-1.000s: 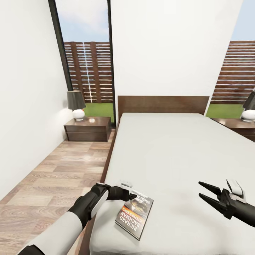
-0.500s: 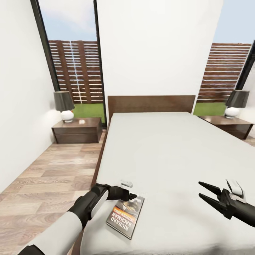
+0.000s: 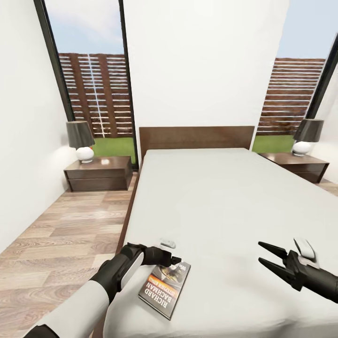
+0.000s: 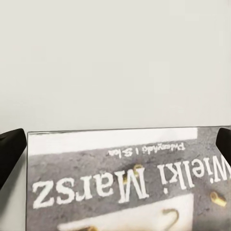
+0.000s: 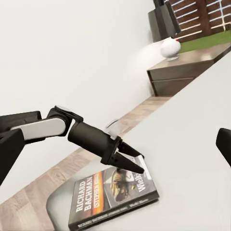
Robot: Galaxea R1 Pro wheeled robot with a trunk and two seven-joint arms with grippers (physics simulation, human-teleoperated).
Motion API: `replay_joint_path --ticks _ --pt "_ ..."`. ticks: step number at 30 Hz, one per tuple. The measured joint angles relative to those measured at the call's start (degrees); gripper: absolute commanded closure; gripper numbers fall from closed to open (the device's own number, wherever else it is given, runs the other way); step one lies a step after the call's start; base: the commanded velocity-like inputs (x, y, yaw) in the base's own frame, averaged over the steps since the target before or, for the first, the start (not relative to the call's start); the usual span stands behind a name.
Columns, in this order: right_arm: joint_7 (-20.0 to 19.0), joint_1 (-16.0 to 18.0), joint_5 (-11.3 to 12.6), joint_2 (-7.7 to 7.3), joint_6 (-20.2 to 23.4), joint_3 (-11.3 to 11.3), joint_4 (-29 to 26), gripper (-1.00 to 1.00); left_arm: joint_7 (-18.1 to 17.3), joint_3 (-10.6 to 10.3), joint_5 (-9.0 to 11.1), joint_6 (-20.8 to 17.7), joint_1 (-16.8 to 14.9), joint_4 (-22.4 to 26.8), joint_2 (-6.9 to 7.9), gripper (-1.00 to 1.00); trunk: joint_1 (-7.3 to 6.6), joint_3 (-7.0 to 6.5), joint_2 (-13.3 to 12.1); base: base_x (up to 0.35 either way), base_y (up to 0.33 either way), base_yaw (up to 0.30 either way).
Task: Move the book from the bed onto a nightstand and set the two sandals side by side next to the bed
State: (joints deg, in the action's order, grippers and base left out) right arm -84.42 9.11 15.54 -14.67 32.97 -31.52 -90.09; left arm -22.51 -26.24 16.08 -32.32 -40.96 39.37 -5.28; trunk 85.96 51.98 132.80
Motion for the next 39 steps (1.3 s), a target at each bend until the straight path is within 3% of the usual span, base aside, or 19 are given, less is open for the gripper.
replay_joint_path --ticks 39 --pt "0.9 0.0 0.0 0.0 0.0 0.6 0.0 -1.0 -0.1 -0.1 0.3 1.0 0.0 -0.4 -0.02 -1.0 0.0 0.0 0.0 -0.028 0.0 -0.002"
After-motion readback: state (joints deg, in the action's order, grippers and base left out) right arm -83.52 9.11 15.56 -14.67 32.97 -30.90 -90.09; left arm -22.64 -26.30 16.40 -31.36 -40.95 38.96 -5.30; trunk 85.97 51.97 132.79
